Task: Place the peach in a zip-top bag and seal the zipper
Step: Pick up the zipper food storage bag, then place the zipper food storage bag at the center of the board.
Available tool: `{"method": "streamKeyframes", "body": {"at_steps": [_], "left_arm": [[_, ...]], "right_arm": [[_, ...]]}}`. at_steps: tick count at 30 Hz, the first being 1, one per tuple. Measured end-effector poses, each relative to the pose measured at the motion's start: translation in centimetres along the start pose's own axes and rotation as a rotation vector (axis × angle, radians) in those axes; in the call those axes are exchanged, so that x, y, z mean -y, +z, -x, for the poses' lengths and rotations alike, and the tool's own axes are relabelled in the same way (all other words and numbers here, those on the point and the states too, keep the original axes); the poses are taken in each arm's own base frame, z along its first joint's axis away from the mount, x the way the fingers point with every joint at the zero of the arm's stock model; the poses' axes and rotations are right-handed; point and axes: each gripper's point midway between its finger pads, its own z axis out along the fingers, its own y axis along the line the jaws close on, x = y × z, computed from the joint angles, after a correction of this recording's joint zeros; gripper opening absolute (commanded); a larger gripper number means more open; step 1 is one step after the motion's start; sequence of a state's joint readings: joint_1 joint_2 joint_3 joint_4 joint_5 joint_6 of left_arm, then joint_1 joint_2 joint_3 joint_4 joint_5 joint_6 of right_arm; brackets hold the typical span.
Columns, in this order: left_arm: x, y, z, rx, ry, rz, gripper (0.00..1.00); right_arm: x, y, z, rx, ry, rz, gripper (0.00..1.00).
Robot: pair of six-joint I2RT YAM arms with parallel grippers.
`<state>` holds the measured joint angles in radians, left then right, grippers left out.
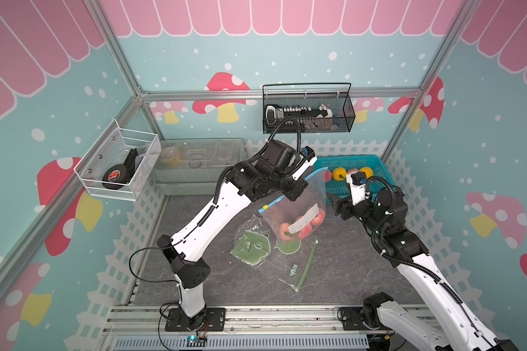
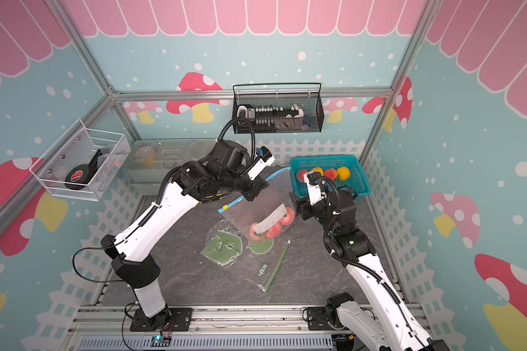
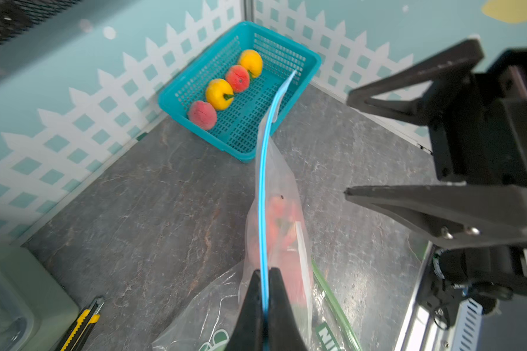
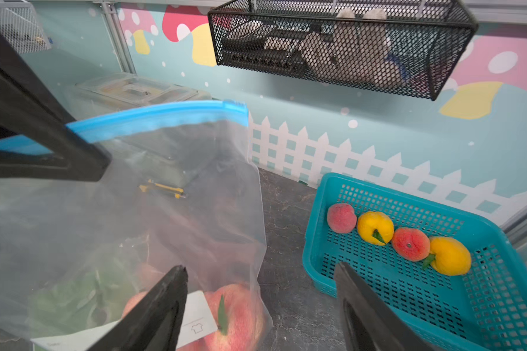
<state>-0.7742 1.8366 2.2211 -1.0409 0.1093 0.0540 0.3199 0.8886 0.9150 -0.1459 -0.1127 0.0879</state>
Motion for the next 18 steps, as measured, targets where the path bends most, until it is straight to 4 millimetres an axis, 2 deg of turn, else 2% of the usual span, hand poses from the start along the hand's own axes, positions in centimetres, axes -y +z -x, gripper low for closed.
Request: {"method": "streamKeyframes", "body": {"at_steps": [9,14,18], "left_arm": [[-5.3,0.8,1.9,0.091,-0.183,0.226,0.00],[-6.9,1.9,3.0,0.154,-0.252,0.286,0.00],[-8.1,3.6,3.8,0.190,-0.290,0.308,0.00]], "right_arm": [[1.2,-0.3,-1.6,-0.021,0.004,-0.075,0.79],[1.2,-0.5,-1.6,-0.018,0.008,-0.079,0.79],[1.2,-0.6,-1.7,-0.019,0.015,-0.078,0.79]]}}
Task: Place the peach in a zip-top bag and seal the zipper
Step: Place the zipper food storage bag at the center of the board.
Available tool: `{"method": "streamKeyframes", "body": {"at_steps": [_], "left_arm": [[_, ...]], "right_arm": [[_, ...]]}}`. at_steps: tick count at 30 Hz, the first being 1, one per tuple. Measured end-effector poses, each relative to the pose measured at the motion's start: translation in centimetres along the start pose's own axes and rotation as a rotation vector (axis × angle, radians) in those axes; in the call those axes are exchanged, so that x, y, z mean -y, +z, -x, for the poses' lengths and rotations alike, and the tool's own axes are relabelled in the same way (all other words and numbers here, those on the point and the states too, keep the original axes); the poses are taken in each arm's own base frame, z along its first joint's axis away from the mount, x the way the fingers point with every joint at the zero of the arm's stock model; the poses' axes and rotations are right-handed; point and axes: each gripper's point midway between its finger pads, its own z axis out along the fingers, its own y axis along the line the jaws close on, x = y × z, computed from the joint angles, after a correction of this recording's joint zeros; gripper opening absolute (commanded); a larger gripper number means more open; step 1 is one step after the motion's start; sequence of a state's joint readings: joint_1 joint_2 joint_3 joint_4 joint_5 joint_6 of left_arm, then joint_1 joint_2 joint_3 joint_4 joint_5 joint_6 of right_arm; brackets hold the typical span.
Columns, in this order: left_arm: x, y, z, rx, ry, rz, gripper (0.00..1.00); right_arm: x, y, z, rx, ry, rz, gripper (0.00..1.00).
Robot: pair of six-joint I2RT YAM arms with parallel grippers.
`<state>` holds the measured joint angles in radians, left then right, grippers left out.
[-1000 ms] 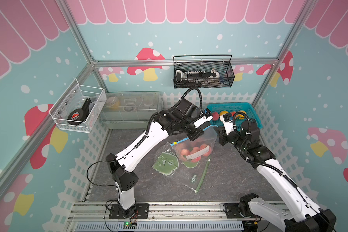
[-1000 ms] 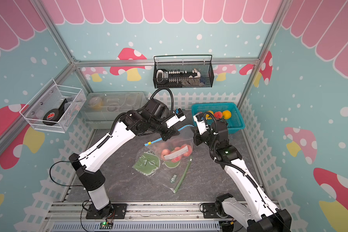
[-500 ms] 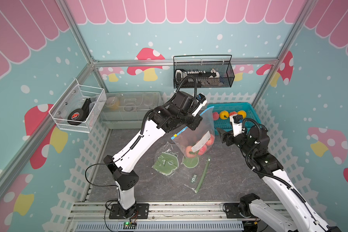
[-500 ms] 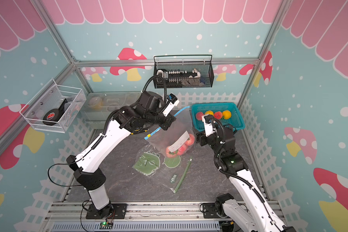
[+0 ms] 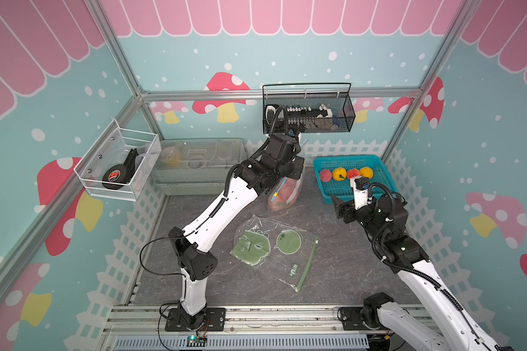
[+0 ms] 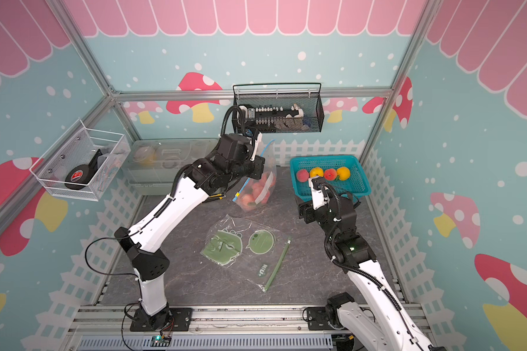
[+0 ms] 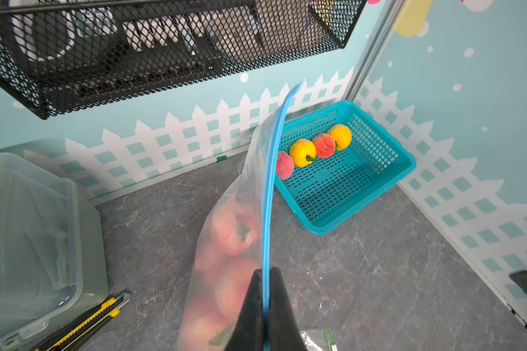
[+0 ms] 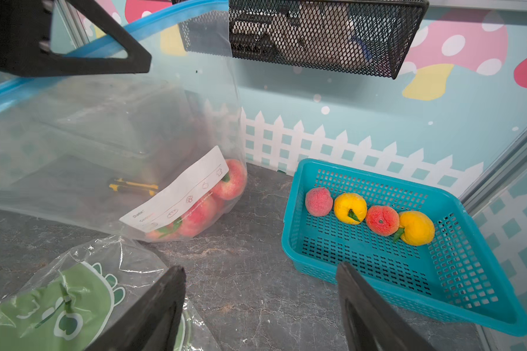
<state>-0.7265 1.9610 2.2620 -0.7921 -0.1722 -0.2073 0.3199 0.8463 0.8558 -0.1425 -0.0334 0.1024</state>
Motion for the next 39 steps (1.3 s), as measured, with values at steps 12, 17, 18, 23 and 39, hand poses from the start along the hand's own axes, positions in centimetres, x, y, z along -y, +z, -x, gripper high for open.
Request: {"method": "streamKeyframes", "body": {"at_steps": [12,17,18,23,39], "left_arm": [[0.8,7.4,1.8,0.073,-0.182,-0.061,0.00],[-1.0,9.4,0.9,0.049,-0.285,-0.091,0.00],[-2.0,9.9,0.4,0.040,-0.301,-0.080,0.00],[-7.9,12.2,-4.4,-0.059,-0.330,0.017,0.00],[-18.7,12.4,-10.7,-0.195,-0.045,0.297,0.00]], "right_arm": [[0.0,-0.6,-0.1,0.008,0.004,0.000,0.79],[0.0,-0.7,-0.3,-0.002,0.004,-0.001,0.79],[0.0,-0.7,-0.4,-0.006,0.004,-0.001,0.79],[0.0,-0.7,-0.6,-0.013,0.004,-0.001,0.79],[-1.1,1.2,-2.8,-0.096,0.013,0.064,0.79]]}}
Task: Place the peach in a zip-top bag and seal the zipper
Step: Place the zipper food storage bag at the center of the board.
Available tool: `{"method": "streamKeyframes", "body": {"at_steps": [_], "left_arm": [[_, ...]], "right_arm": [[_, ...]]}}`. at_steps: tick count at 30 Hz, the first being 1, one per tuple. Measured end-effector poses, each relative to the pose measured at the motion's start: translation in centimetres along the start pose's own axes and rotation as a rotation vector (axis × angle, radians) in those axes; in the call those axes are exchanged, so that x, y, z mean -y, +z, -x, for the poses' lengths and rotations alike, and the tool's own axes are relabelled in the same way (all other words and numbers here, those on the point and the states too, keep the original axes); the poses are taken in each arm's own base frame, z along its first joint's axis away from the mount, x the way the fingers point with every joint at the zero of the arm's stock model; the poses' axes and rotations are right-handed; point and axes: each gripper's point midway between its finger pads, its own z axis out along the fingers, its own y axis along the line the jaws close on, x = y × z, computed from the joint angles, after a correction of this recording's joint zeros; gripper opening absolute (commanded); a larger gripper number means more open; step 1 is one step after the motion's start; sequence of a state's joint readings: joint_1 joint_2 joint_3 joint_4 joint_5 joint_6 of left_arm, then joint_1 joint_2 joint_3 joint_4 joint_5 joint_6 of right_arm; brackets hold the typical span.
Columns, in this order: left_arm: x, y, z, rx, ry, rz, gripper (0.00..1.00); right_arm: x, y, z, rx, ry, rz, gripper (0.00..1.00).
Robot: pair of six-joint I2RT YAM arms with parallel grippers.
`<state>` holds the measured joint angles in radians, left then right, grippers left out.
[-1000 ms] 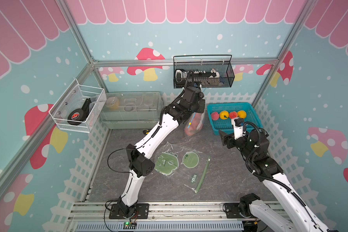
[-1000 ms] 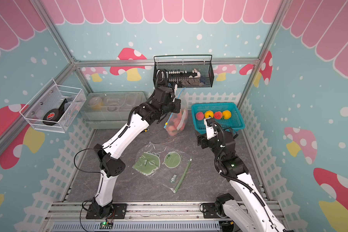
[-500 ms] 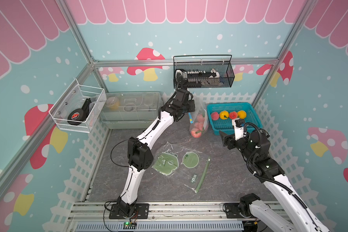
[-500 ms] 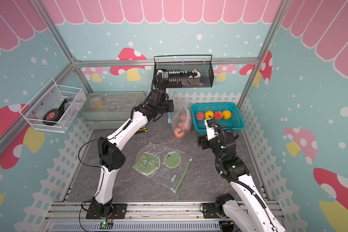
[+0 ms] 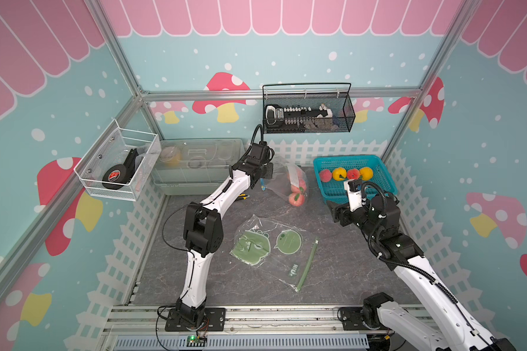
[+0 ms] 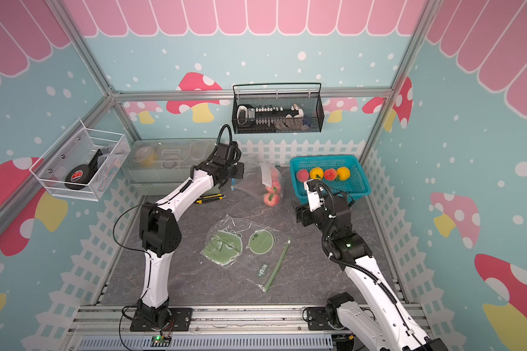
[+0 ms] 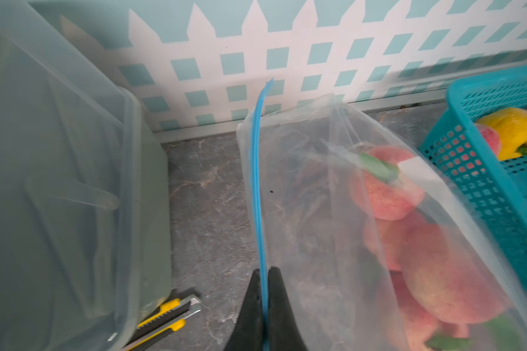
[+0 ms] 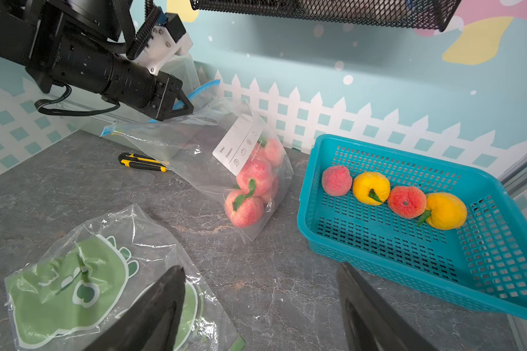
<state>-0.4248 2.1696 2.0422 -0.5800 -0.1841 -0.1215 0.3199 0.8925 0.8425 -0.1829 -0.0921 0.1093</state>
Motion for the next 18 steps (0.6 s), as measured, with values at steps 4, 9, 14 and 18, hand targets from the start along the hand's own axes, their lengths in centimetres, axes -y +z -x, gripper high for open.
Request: {"method": "streamKeyframes", "body": {"at_steps": [4,9,14,18], "left_arm": [[-0.8,-0.4,0.8,0.022,0.106,0.083,0.00],[0.0,-0.6,2.7,0.074,0.232,0.175,0.00],[1.0,0.7,2.0,0.063,0.317,0.228,0.00],[0.4,2.0,0.6,0.029,0.386,0.301,0.00]], "right_arm": [[-0.2,0.3,-0.6,-0.023,0.001,0.011,0.79],[-0.3,0.5,-1.1,-0.044,0.001,0.017,0.79],[-0.2,0.5,-1.1,-0.045,0.001,0.016,0.80],[-0.2,0.6,-1.2,-0.048,0.000,0.016,0.80]]}}
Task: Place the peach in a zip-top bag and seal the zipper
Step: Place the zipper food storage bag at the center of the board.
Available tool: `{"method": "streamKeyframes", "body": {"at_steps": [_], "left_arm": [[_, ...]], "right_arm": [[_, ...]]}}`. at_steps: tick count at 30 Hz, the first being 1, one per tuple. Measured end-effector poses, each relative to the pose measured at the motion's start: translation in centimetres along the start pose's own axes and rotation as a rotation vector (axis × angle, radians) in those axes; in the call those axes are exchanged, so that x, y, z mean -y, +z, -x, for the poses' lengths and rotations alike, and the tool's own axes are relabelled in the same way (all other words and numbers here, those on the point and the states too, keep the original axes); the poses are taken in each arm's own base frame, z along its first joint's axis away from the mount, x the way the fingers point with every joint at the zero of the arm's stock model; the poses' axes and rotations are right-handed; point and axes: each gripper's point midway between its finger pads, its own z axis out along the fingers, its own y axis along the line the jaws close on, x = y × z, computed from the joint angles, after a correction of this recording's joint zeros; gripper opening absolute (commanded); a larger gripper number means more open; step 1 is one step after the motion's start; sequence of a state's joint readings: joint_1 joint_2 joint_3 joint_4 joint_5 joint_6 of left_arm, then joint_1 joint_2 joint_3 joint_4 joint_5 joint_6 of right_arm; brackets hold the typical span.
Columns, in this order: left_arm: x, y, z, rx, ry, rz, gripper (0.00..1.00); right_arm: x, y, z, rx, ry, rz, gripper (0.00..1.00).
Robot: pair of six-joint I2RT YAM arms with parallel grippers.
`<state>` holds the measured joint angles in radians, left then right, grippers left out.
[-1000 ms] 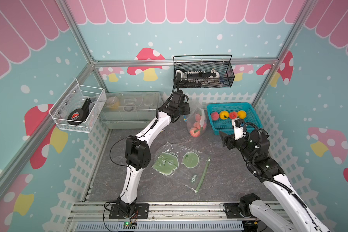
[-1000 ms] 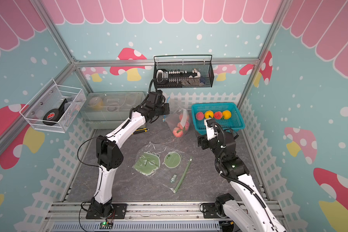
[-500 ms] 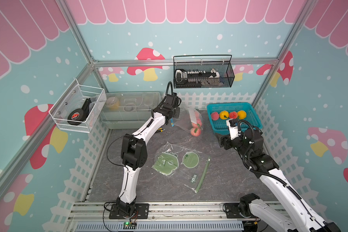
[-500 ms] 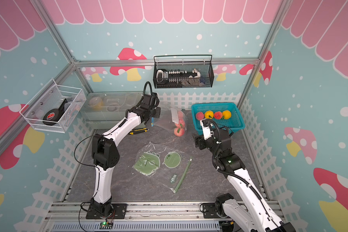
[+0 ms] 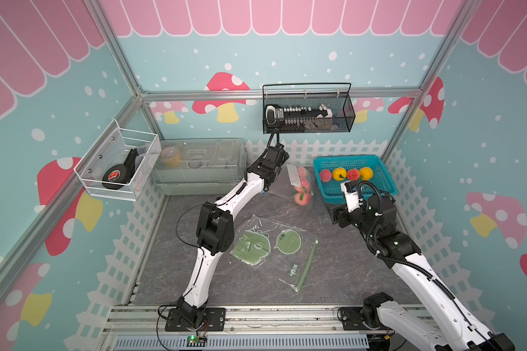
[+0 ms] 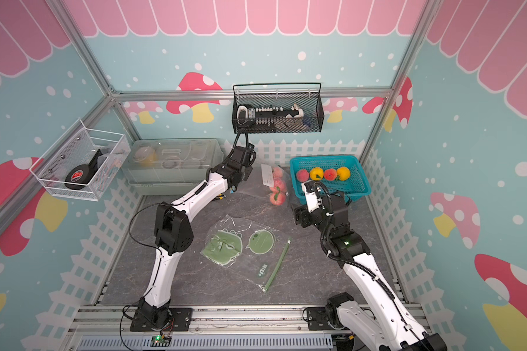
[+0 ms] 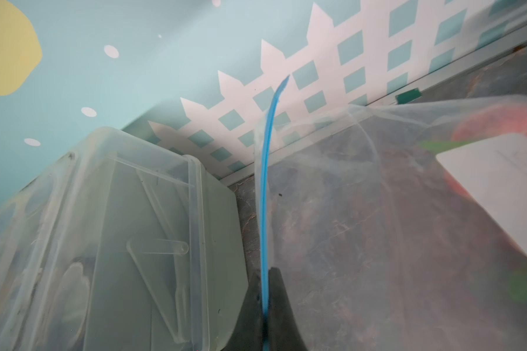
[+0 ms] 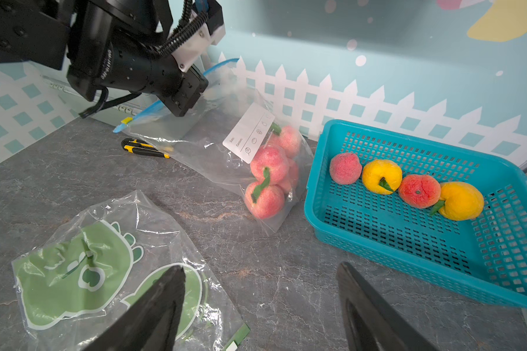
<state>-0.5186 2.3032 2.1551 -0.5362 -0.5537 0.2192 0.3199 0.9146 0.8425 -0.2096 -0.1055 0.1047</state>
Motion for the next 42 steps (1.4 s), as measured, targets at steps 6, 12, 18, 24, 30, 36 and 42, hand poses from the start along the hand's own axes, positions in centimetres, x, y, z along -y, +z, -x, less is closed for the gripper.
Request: {"method": "streamKeyframes", "body": {"at_steps": [6,12,18,24,30,36,42], "left_arm": [[0.1,1.4,-2.0,-0.043,0.073,0.061,0.00],[0.9,2.8,-2.8,-0.062,0.094,0.063,0.00],[1.4,4.4,-3.0,-0.073,0.075,0.068,0.02],[0.7,5.0,-3.1,-0.087,0.048,0.080,0.69],[-0.1,3.9,-2.1,-0.069,0.024,0.078,0.84],[-2.3,-2.5,2.2,0.028,-0.027,0.046,0.84],[-4.6,-13.0,5.2,0.164,-0.170,-0.091,0.84]], "right_arm": [[0.0,0.5,-0.5,-0.019,-0.001,0.002,0.80],[0.0,0.7,-0.7,-0.028,0.000,0.002,0.80],[0.0,0.7,-0.7,-0.028,0.000,0.001,0.80],[0.1,0.7,-0.7,-0.028,0.000,-0.002,0.80],[0.4,0.7,-0.7,-0.029,0.002,-0.017,0.80],[0.7,0.8,-1.1,-0.037,0.014,-0.040,0.80],[1.3,0.7,-1.7,-0.047,0.041,-0.075,0.82]]}}
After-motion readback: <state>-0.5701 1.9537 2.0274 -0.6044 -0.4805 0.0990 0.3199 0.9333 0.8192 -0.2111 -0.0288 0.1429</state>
